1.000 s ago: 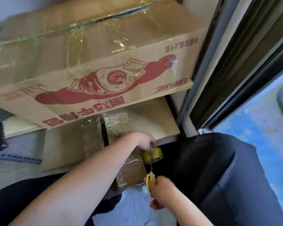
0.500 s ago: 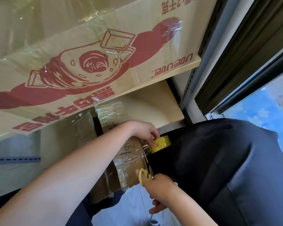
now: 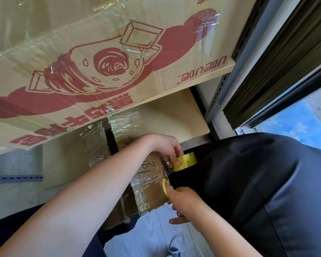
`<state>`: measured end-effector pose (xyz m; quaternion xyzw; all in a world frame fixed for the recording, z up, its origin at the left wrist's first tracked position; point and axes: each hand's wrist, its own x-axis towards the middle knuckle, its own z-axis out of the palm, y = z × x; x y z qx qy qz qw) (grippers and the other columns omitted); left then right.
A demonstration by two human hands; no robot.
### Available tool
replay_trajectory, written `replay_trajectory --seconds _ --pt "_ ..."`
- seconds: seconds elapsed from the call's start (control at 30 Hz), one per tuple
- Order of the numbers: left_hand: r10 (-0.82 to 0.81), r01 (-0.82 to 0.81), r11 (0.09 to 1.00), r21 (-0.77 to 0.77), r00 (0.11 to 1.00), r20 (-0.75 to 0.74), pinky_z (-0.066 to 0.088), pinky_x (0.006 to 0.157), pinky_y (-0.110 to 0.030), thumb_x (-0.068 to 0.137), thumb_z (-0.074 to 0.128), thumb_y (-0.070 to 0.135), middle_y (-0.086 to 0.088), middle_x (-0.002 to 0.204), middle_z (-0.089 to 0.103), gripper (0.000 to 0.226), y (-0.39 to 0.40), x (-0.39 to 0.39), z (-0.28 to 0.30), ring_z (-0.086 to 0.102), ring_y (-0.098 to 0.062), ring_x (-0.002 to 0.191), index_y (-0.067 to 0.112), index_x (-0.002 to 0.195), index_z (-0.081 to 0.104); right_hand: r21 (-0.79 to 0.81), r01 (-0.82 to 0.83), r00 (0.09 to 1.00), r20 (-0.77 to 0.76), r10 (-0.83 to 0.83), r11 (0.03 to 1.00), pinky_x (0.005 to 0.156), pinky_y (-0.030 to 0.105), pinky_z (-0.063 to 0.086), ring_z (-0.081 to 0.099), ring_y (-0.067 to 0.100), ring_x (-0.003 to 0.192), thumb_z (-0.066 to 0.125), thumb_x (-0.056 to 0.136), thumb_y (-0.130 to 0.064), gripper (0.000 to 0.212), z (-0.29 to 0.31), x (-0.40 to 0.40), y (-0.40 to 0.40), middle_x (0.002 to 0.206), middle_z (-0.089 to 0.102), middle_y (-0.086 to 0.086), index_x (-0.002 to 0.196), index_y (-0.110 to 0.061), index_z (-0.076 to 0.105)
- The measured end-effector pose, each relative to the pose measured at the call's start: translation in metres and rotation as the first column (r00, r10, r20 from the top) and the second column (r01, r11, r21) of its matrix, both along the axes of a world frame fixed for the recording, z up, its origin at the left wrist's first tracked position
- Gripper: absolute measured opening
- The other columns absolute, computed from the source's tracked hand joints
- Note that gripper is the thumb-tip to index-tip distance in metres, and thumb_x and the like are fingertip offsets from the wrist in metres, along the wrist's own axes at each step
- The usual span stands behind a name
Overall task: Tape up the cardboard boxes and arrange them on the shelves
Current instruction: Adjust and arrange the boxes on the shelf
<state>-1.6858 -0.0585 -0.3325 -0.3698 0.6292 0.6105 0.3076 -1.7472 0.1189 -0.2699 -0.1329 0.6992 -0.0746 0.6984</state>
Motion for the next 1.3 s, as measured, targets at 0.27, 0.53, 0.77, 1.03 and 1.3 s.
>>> replay_trajectory --seconds 0.27,0.53,0.77,1.03,1.3 --pt "0.088 -0.088 0.994 0.065 0.996 -0.001 0.058 0.069 -0.017 0.085 0.069 -0.004 0.002 0.082 0.073 0.027 -0.001 0.001 -0.004 0.071 -0.009 0.067 -0.002 0.112 0.068 -0.068 -0.015 0.999 -0.05 0.012 0.998 0.064 0.034 0.062 0.05 0.015 0.067 0.052 0.092 -0.058 0.054 -0.005 0.0 0.0 0.083 0.051 0.003 0.096 -0.005 0.062" --pt "0.169 -0.166 0.982 0.089 0.985 -0.029 0.058 0.068 -0.018 0.085 0.068 -0.007 0.003 0.077 0.074 0.02 0.0 0.001 -0.001 0.071 -0.011 0.07 0.001 0.103 0.071 -0.225 -0.172 0.973 -0.188 0.13 0.959 0.064 0.033 0.057 0.059 0.019 0.062 0.05 0.097 -0.039 0.035 -0.009 -0.004 0.006 0.074 0.061 0.007 0.081 -0.01 0.062" --pt "0.636 -0.621 0.772 0.139 0.745 -0.201 0.058 0.08 -0.022 0.087 0.066 -0.006 -0.006 0.089 0.073 0.017 0.007 0.001 -0.008 0.07 -0.016 0.079 0.003 0.101 0.069 -0.272 -0.346 0.911 -0.324 0.253 0.898 0.069 0.031 0.052 0.054 0.02 0.07 0.046 0.099 -0.036 0.033 0.007 -0.003 0.015 0.07 0.053 0.001 0.073 -0.016 0.051" --pt "0.657 -0.688 0.721 0.083 0.641 -0.396 0.055 0.073 -0.019 0.086 0.067 -0.005 -0.006 0.091 0.073 0.017 0.016 0.025 0.072 0.069 -0.013 0.079 0.005 0.098 0.071 -0.495 -0.438 0.767 -0.641 0.025 0.75 0.066 0.017 0.043 0.059 0.003 0.071 0.062 0.086 -0.053 0.029 0.13 -0.039 0.014 0.07 0.062 -0.011 0.08 -0.03 0.045" --pt "0.27 -0.41 0.823 -0.392 0.891 -0.364 0.044 0.064 -0.017 0.079 0.069 0.0 -0.007 0.082 0.068 0.014 0.058 0.04 0.201 0.058 -0.004 0.066 0.003 0.093 0.069 -0.77 -0.603 0.622 -0.617 -0.483 0.208 0.062 0.032 0.04 0.054 0.022 0.072 0.061 0.094 -0.032 0.02 0.236 -0.085 -0.094 0.084 0.058 0.002 0.088 -0.014 0.064"
